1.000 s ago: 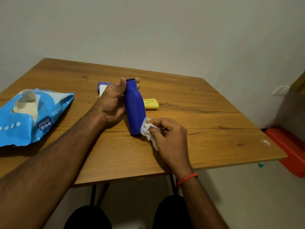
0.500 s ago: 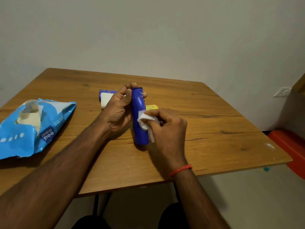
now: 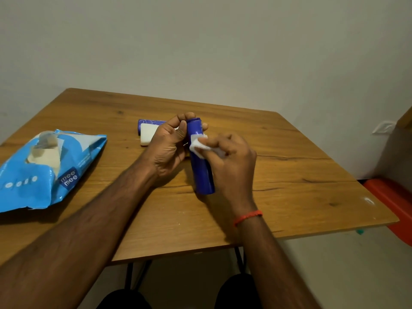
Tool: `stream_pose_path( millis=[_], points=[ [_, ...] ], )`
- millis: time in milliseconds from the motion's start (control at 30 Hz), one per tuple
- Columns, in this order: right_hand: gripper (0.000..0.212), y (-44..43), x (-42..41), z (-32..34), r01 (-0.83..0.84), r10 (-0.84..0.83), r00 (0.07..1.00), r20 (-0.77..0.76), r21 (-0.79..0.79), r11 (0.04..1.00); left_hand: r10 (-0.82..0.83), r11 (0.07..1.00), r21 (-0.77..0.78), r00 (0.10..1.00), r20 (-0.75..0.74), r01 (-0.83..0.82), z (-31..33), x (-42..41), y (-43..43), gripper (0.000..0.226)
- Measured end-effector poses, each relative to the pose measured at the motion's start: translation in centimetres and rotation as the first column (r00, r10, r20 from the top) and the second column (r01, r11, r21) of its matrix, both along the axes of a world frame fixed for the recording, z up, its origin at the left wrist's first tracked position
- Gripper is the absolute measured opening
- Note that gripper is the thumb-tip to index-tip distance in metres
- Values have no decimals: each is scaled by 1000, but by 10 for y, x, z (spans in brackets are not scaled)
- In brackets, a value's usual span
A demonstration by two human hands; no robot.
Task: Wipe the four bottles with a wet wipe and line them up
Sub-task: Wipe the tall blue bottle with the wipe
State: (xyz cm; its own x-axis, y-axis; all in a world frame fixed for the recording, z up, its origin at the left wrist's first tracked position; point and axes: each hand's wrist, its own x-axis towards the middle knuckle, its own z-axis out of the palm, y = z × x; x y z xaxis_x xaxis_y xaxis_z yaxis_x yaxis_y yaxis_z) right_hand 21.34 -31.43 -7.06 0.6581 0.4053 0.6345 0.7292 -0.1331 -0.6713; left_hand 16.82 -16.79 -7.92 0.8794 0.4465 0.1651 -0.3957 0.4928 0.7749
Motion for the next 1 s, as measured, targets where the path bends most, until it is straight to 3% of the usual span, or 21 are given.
stream_pose_path(
  millis=[100,267,467,833,1000],
  points=[
    [17,-25,-10,-17,-88,87,996,-16,-16,996,13,1000,8,1000,-10,-13,4,-2,-3,21],
    [22,-36,-6,-26,-12,14,996,89,-25,1000,-20,1000,19,1000,-20,20,10,-4,-11,22],
    [24,-32,-9,-27,-18,20,994,106,-18,1000,28,998,50,999,-24,-26,7,-6,-5,26],
    [25,-1,5,-4,-75,100,983,-155,160,984,-23,995,97,1000,8,22,7,-5,-4,20],
    [27,18,11,17,-23,55,987,-149,207,978,-37,992,120,999,29,33,6,-5,-8,23]
  ],
)
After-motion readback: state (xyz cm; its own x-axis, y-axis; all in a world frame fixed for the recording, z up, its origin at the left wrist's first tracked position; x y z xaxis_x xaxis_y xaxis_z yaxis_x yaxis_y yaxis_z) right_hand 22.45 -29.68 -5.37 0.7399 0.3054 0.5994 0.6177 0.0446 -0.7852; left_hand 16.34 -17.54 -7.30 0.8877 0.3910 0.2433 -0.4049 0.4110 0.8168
